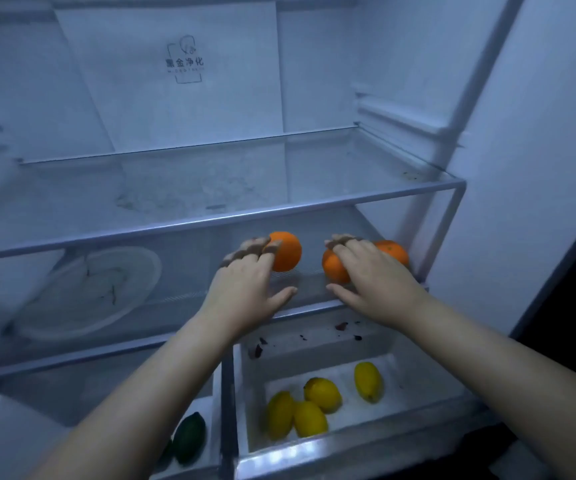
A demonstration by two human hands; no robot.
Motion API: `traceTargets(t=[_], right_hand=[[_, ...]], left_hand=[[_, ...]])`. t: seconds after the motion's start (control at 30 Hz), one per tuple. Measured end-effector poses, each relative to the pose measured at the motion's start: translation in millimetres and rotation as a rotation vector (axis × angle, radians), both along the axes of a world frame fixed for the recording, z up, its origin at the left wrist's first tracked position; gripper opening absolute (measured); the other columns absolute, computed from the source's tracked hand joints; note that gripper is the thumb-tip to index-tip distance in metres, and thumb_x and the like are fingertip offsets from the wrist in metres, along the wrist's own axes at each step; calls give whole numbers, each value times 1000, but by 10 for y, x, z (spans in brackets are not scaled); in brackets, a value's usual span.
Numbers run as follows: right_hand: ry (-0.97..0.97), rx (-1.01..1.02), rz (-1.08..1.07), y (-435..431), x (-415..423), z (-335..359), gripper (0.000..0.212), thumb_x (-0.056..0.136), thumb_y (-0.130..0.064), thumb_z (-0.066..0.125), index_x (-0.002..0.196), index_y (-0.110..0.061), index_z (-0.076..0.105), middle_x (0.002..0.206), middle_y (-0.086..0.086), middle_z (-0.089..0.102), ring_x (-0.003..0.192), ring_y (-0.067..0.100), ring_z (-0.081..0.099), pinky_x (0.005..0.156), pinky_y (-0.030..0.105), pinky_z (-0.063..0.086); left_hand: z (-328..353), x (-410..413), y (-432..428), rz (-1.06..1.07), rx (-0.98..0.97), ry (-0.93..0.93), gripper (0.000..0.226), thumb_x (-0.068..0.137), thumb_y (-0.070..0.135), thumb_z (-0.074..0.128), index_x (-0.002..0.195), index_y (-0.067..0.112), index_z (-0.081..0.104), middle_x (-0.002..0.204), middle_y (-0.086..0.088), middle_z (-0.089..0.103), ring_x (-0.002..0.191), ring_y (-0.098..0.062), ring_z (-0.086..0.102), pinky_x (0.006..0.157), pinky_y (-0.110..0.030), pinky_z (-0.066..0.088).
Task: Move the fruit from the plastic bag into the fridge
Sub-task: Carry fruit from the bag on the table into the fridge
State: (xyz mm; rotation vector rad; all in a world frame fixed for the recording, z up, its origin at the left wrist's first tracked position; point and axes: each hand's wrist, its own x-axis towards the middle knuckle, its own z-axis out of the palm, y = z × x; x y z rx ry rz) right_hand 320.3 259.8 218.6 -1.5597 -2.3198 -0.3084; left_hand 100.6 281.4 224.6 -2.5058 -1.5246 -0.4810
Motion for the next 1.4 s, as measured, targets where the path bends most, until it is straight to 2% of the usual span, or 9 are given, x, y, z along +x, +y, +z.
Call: traceTargets(t=[0.1,0.27,0.37,0.57,0.83,1.0,1.17,1.3,1.4], right_hand=[[23,27,65,-231,-47,35,68,86,-43,61,140,-9,38,142,11,44,132,27,39,107,36,33],[41,68,191,-760,-101,78,67,83,-41,62,136,-5,45,137,14,49,127,30,46,102,41,40],[33,87,264,-1089,-173,107,67,79,-35,71,132,-2,49,132,16,53,121,31,51,100,36,41],[33,76,431,-1536,-622,175,66,82,-37,68,134,-3,46,134,15,51,125,30,48,101,39,41],[53,49,683,-2173,-1859,368,64,85,-42,61,135,-6,46,136,12,50,122,31,49,98,38,43],[109,9,888,-2864,-2774,493,66,86,-51,49,141,-17,38,143,2,42,130,24,41,99,36,42],[49,-36,1112,-3686,-3729,585,71,85,-61,39,146,-27,26,151,-6,28,137,16,30,108,33,33],[-27,-55,1307,-4394,-4523,554,70,85,-60,41,146,-31,21,152,-9,25,137,9,26,100,21,25],[-69,-63,1426,-4946,-5051,486,73,83,-59,44,145,-30,22,150,-6,30,135,11,31,99,22,30]], left_hand=[[90,-71,-366,34,37,-1,75,82,57,55,142,16,34,143,-5,40,130,-23,37,100,-38,36],[146,-145,-1087,104,68,-13,74,82,54,57,140,12,39,141,-9,43,132,-25,37,101,-39,36],[133,-222,-1559,169,80,-27,75,81,60,47,137,11,44,137,-8,48,128,-25,42,98,-40,40],[152,-592,-2448,319,91,-34,76,79,62,41,131,8,50,130,-10,53,122,-27,49,94,-40,44],[367,-1503,-3729,649,94,19,77,80,67,27,139,20,41,137,-1,46,128,-18,40,100,-36,35],[413,-2097,-4678,825,76,4,71,82,66,28,138,25,43,139,3,46,128,-17,42,100,-35,36],[423,-2697,-5722,986,94,-8,68,86,67,29,140,27,37,143,5,43,130,-12,39,106,-32,32],[422,-3150,-6570,1109,125,-5,63,86,65,38,134,24,46,135,2,52,124,-15,48,100,-35,42],[348,-3462,-7188,1201,99,11,61,86,64,40,132,24,47,133,1,53,122,-17,50,98,-39,46]])
